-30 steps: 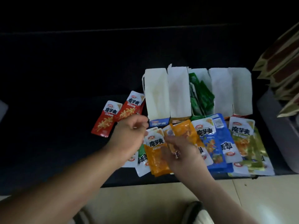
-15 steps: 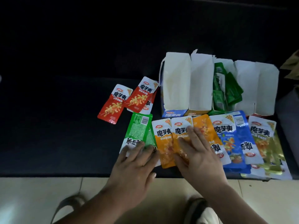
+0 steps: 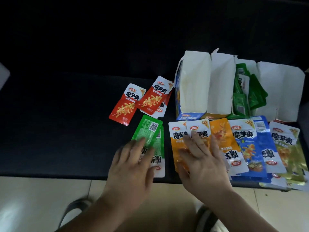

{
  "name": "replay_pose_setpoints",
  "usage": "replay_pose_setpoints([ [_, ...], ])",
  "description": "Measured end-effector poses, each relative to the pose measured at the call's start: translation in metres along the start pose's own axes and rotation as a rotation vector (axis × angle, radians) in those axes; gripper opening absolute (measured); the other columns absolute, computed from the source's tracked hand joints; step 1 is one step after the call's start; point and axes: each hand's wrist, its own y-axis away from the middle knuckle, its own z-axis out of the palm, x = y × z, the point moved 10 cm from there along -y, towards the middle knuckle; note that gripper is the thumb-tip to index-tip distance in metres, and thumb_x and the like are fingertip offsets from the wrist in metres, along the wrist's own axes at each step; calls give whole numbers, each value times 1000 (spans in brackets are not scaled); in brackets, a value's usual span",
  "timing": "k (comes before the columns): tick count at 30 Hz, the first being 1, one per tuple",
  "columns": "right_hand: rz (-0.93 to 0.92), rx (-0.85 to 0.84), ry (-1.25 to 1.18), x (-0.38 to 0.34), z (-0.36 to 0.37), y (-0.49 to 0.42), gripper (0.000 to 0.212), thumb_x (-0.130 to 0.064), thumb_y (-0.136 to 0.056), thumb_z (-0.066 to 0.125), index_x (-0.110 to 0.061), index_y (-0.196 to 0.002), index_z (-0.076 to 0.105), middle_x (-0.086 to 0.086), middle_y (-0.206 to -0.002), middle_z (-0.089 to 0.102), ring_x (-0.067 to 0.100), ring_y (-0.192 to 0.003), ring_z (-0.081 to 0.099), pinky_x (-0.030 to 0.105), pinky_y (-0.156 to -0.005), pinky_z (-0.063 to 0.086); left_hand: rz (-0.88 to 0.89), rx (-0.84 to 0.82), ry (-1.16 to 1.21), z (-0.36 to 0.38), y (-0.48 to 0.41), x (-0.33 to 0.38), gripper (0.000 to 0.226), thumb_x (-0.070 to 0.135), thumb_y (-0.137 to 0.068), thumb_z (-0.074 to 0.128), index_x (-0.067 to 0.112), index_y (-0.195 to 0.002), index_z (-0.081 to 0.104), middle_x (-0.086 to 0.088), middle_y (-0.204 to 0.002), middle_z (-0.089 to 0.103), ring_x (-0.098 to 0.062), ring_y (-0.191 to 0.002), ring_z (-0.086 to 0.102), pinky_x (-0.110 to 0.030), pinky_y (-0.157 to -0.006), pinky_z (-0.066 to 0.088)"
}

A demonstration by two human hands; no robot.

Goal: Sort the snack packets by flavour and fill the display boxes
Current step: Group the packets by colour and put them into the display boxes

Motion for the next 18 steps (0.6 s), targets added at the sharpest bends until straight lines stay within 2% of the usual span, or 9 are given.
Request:
replay_pose_setpoints([
  [3, -113, 28, -161, -25, -1, -2, 42, -36, -94, 50, -24, -131, 68, 1, -149, 58, 23, -148, 44, 52, -118, 39, -87, -14, -4, 10, 1, -16, 59, 49, -97, 49, 16, -145, 55, -18, -156, 47, -39, -146, 43, -59, -113, 44],
  [5, -110, 21, -233, -34, 2, -3, 44, -39, -95, 49, -27, -135, 64, -5, -143, 60, 18, -139, 54, 42, -105, 54, -93, -22, 27, 11, 4, -10, 58, 48, -98, 48, 14, -144, 57, -17, -154, 49, -36, -143, 47, -54, -111, 47],
  [7, -65, 9, -271, -33, 6, -5, 47, -44, -94, 50, -28, -138, 61, -9, -137, 61, 15, -128, 61, 38, -88, 63, -79, -18, 82, 7, 7, 1, 54, 43, -97, 47, 15, -141, 60, -13, -151, 52, -31, -138, 51, -47, -106, 51],
  [10, -16, 31, -289, -28, 3, -10, 54, -47, -96, 52, -28, -146, 56, -11, -129, 66, 10, -109, 68, 29, -70, 61, -96, 30, 333, -2, 7, 14, 43, 31, -94, 47, 20, -130, 67, -2, -147, 55, -19, -125, 55, -30, -95, 53],
  [12, -11, 12, -265, -27, 5, -13, 56, -51, -96, 50, -30, -148, 55, -13, -124, 65, 11, -102, 70, 28, -63, 58, -205, 50, 588, -4, 4, 7, 36, 20, -93, 49, 25, -122, 70, 9, -141, 57, -8, -118, 56, -18, -93, 50],
  [15, -19, -44, -167, -30, 16, -13, 57, -59, -95, 52, -32, -145, 57, -14, -123, 59, 14, -107, 65, 29, -64, 57, -436, 69, 811, -2, 4, -18, 39, 2, -95, 56, 22, -125, 71, 12, -131, 58, -3, -118, 59, -14, -95, 48],
  [18, -6, -86, -115, -32, 22, -12, 60, -61, -93, 55, -33, -146, 55, -13, -124, 57, 15, -109, 63, 30, -64, 58, -612, -28, 900, -2, 13, -22, 43, 6, -99, 58, 28, -136, 63, 15, -126, 62, 2, -114, 59, -6, -90, 43],
])
